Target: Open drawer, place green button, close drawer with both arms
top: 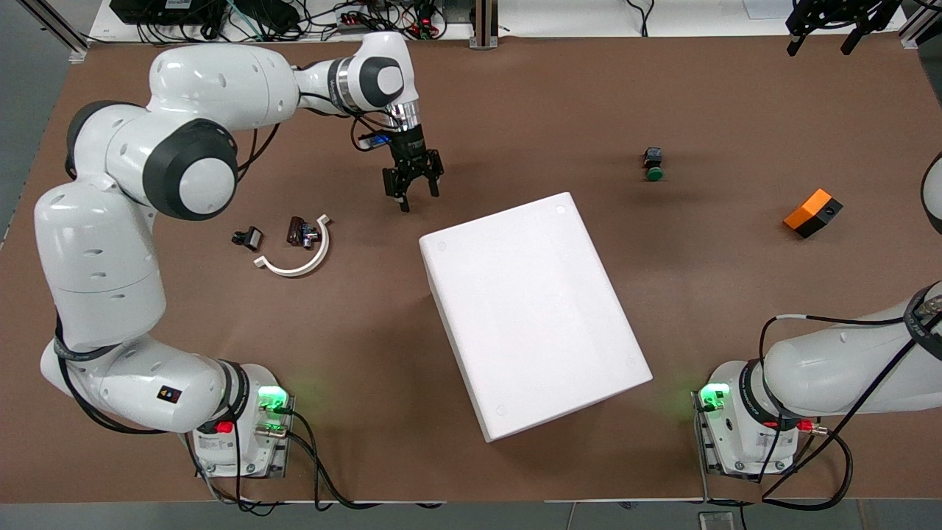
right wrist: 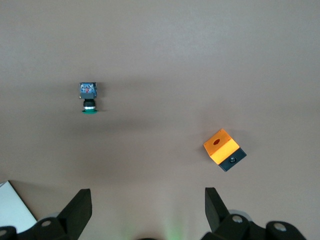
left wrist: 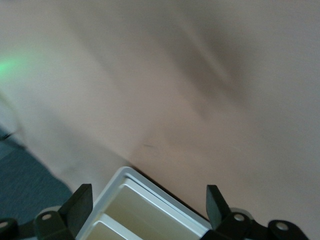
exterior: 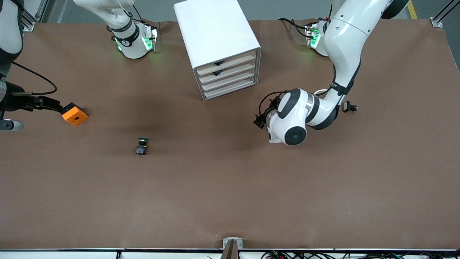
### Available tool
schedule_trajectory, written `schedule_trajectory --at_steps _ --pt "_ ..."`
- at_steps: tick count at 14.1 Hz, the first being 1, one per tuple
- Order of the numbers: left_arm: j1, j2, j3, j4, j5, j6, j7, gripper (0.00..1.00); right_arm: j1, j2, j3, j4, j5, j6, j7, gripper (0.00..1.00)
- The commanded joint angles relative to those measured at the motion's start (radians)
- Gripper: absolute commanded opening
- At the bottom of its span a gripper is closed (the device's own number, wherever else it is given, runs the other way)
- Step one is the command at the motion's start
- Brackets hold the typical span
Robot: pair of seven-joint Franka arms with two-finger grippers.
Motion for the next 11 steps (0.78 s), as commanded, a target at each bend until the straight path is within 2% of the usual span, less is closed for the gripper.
schedule_trajectory --at_steps 1,4,11 --pt "-0.010 0.033 0.002 0.046 0.038 -0.143 -0.181 1.00 -0.014 0.025 0.005 -0.023 0.090 0.042 0.006 1.00" --pt "-0.001 0.069 0.000 0.046 -0.035 -0.214 -0.351 1.00 -0.011 0.035 0.007 -0.096 0.133 0.135 0.053 1.00" --pt "0.074 0.154 0.000 0.066 -0.416 -0.227 -0.566 1.00 0.043 0.041 0.010 -0.294 0.150 0.397 0.170 1.00"
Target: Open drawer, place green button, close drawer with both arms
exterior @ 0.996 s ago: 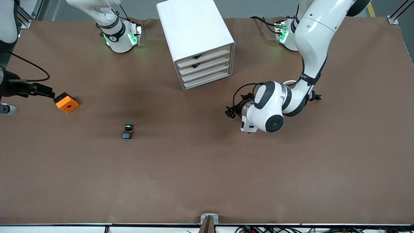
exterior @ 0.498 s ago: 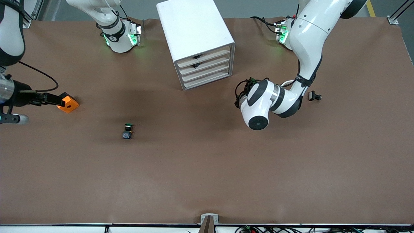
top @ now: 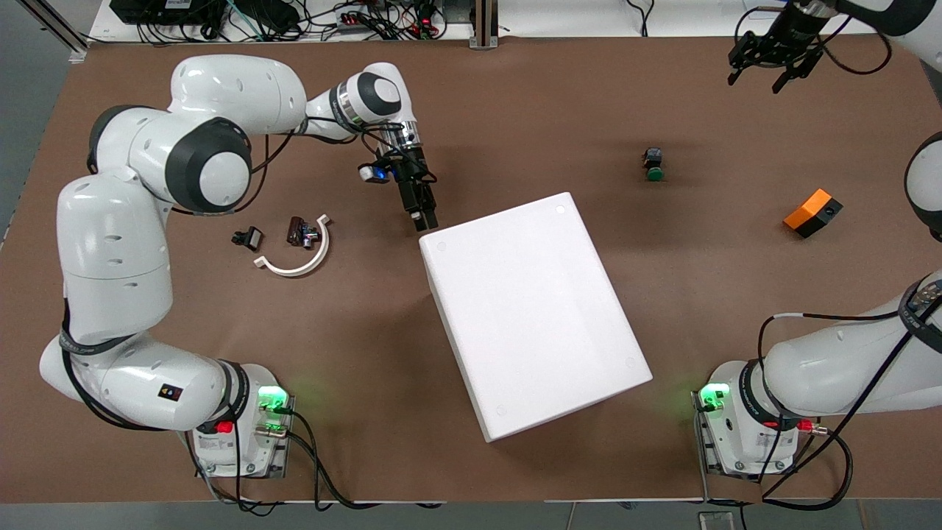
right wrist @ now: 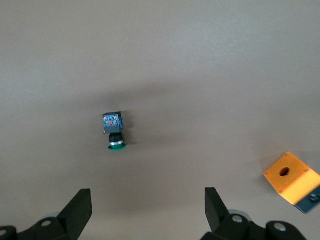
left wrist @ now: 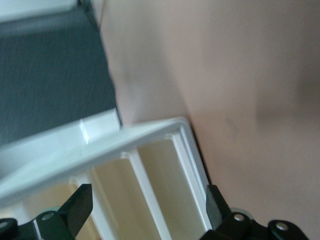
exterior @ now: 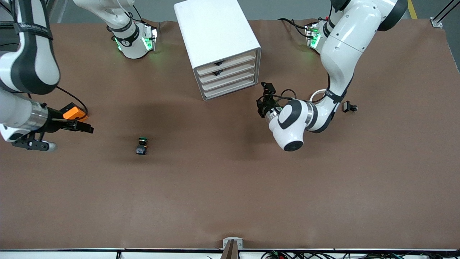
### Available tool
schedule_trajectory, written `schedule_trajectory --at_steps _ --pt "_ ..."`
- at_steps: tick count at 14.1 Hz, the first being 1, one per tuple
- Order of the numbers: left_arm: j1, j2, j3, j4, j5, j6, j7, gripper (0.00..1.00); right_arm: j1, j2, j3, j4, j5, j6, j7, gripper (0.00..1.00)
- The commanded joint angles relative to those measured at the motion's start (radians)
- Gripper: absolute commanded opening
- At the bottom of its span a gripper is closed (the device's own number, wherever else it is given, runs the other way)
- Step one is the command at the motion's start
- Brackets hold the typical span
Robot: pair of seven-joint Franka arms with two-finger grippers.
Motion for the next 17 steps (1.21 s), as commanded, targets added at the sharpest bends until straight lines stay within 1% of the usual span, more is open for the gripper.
schedule_trajectory --at_steps 1,3,5,8,9,10,11,12,13,14,17 --pt "0.025 0.045 -0.001 0.043 -0.117 -0.031 -0.092 1.00 0.018 -0.010 0.003 -0.058 0.015 0.061 0.050 1.00" --pt "0.025 0.074 0.001 0.046 -0.142 -0.022 -0.151 1.00 0.020 0.011 0.003 -0.058 0.017 0.066 0.050 1.00" --pt "0.013 0.114 0.001 0.058 -0.137 -0.020 -0.205 1.00 0.023 0.031 0.003 -0.058 0.018 0.083 0.051 1.00" --pt "-0.007 0.140 -0.002 0.058 -0.143 -0.025 -0.230 1.00 0.023 0.074 0.003 -0.058 0.072 0.120 0.051 1.00" --pt "-0.016 0.142 -0.004 0.058 -0.145 -0.029 -0.238 0.98 0.023 0.085 0.003 -0.058 0.072 0.138 0.051 1.00" --pt "-0.023 0.142 -0.004 0.057 -0.146 -0.032 -0.242 0.90 0.029 0.091 0.003 -0.059 0.072 0.155 0.051 1.00" --pt "-0.027 0.142 -0.008 0.052 -0.148 -0.034 -0.241 0.85 0.031 0.098 0.003 -0.059 0.072 0.161 0.051 1.00" --pt "-0.035 0.145 -0.024 0.046 -0.148 -0.034 -0.241 0.78 0.029 0.109 0.003 -0.059 0.072 0.172 0.050 1.00" --pt "-0.036 0.148 -0.031 0.038 -0.148 -0.037 -0.241 0.72 0.031 0.117 0.003 -0.067 0.072 0.199 0.050 1.00" --pt "-0.039 0.148 -0.045 0.032 -0.148 -0.051 -0.239 0.68 0.040 0.120 0.003 -0.103 0.072 0.257 0.050 1.00" --pt "-0.071 0.148 -0.058 0.023 -0.146 -0.063 -0.238 0.67 0.101 0.118 0.003 -0.211 0.072 0.440 0.050 1.00"
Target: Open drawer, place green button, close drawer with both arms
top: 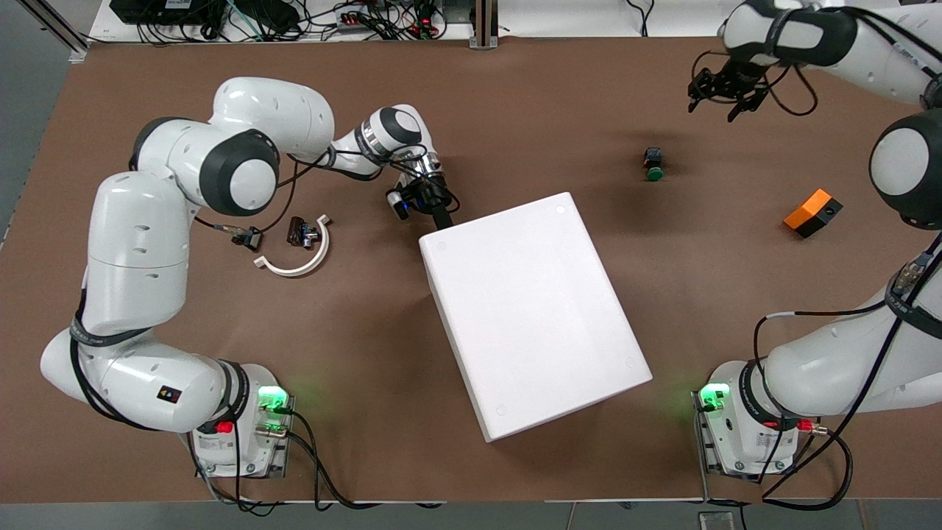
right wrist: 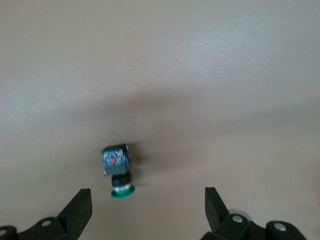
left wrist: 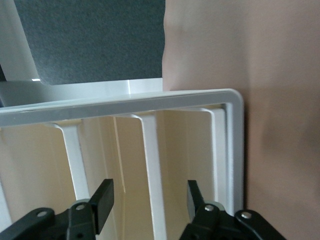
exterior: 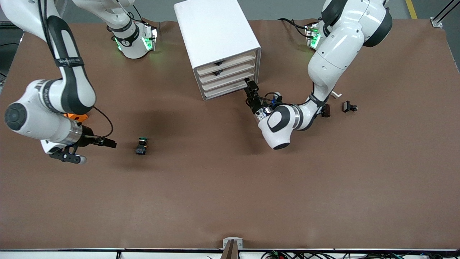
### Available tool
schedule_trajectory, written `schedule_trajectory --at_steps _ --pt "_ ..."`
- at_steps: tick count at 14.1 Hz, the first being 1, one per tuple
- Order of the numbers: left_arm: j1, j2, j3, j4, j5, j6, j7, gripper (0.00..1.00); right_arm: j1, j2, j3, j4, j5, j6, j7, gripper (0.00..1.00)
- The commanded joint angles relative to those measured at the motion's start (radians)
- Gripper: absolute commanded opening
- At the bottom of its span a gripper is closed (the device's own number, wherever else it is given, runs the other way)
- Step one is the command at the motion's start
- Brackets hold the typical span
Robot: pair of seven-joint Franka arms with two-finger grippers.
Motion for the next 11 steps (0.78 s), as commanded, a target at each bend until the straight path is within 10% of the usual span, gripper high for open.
schedule_trajectory --at_steps 1,4,9,11 --pt "-0.034 0.005 -0.005 -0.012 -0.017 -0.019 -0.012 0.67 0.052 -0.012 -0.003 -0.103 0.019 0.136 0.013 1.00" --pt "-0.066 0.014 -0.005 -0.042 -0.006 -0.018 -0.018 0.66 0.073 -0.008 -0.003 -0.167 0.019 0.207 0.015 1.00" --pt "-0.073 0.016 -0.004 -0.035 -0.006 -0.016 -0.010 0.13 0.113 0.047 -0.003 -0.160 0.021 0.250 0.082 1.00" --pt "-0.067 0.014 -0.002 -0.034 -0.006 -0.016 -0.004 0.10 0.141 0.048 -0.003 -0.152 0.019 0.253 0.119 1.00"
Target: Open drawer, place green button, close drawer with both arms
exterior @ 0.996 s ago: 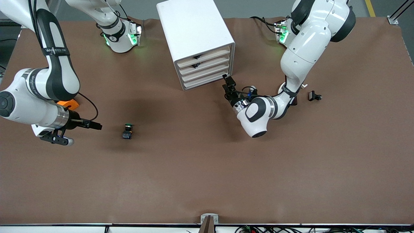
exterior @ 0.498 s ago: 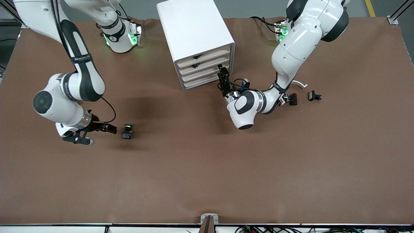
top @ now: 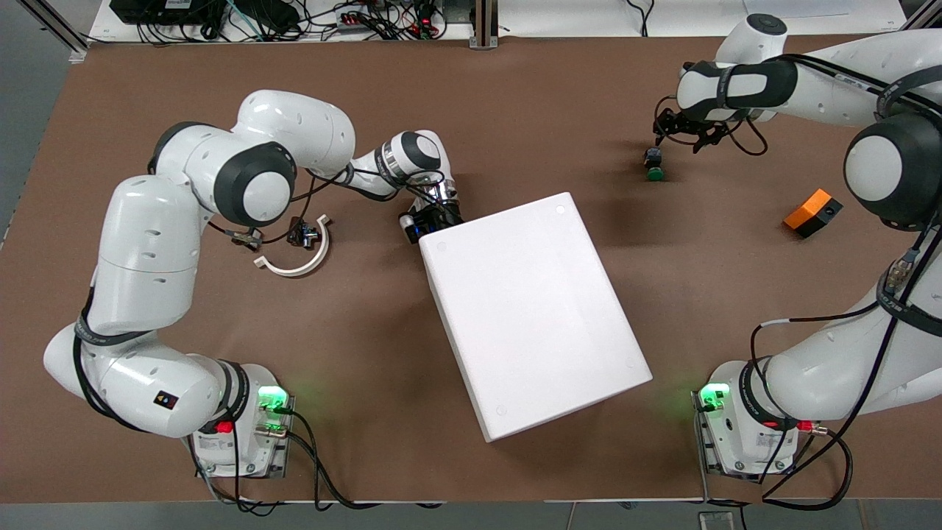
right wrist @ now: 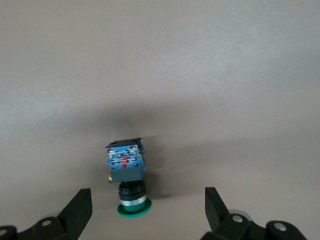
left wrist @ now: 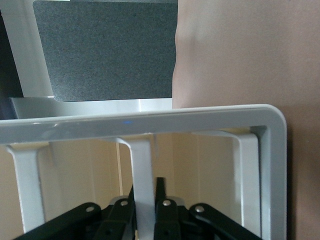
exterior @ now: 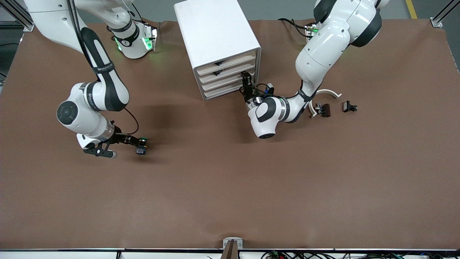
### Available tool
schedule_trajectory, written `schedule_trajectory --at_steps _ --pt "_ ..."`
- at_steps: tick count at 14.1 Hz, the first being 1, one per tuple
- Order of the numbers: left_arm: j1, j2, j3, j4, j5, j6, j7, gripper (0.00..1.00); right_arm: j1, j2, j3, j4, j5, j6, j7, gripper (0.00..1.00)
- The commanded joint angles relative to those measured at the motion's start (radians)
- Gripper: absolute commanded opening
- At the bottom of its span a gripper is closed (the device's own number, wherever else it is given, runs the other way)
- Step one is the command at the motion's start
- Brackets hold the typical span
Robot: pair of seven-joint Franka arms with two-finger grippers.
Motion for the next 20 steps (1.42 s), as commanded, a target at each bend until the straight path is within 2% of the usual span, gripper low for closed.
schedule_trajectory --at_steps 1,3,11,14,20 --pt "0.010 -0.003 0.003 0.007 -0.004 -0.010 -0.004 0.09 0.042 0.010 -0.006 0.016 0.019 0.013 0.042 1.00" --pt "0.013 -0.003 0.007 0.010 -0.011 -0.010 -0.004 0.06 0.042 0.031 -0.006 0.033 0.019 0.019 0.040 1.00" --pt "0.070 0.002 0.015 0.039 -0.015 -0.001 -0.007 0.06 0.059 0.130 -0.007 0.084 0.008 0.078 0.039 1.00" --pt "0.102 0.002 0.018 0.059 -0.014 0.002 -0.005 0.07 0.062 0.171 -0.007 0.087 0.010 0.142 0.039 1.00" --pt "0.177 0.006 0.018 0.102 -0.009 0.002 -0.007 0.10 0.069 0.180 -0.007 0.084 0.010 0.134 0.037 1.00"
